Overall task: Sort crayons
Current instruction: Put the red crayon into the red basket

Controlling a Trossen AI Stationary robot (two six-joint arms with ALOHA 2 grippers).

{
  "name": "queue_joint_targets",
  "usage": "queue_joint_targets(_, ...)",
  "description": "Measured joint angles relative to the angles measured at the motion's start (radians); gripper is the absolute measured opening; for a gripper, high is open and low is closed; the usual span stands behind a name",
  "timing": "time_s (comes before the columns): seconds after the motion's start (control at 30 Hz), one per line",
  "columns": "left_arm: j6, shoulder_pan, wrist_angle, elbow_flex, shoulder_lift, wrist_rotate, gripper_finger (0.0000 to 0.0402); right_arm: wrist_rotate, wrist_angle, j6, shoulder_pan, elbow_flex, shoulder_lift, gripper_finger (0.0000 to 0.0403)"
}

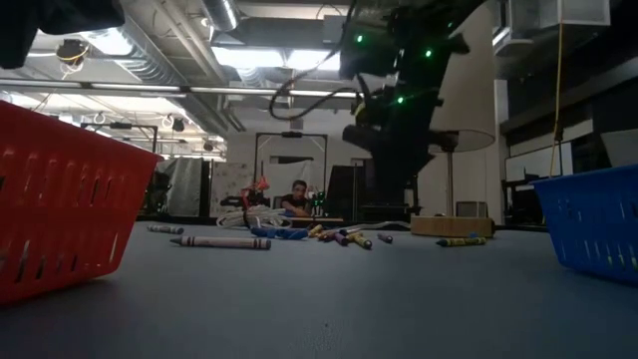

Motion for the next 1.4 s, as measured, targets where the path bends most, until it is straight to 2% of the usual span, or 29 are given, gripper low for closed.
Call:
queue_joint_targets(0.27, 0.001, 0.006, 0.001, 0.0, 0.0, -0.055, 0.0139, -0.041, 0.022, 0.021, -0.004, 0.0, 0.079, 0.0128)
queue_joint_targets(0.93, 0.001, 0.019, 0.01, 0.0, 0.0, -0.064, 0.0141, -0.092, 0.071, 0.041, -0.002, 0.003, 0.153, 0.0125)
queue_joint_targets(1.03, 0.002, 0.02, 0.012, 0.0, 0.0, -0.065, 0.0141, -0.092, 0.074, 0.041, -0.002, 0.002, 0.154, 0.0109)
queue_joint_targets(1.33, 0.009, 0.021, 0.011, 0.0, 0.0, -0.067, 0.0141, -0.095, 0.076, -0.011, -0.002, 0.002, 0.154, 0.0017)
queue_joint_targets(1.4, 0.009, 0.021, 0.012, 0.0, 0.0, -0.067, 0.0141, -0.094, 0.075, -0.026, -0.002, 0.002, 0.154, 0.0008)
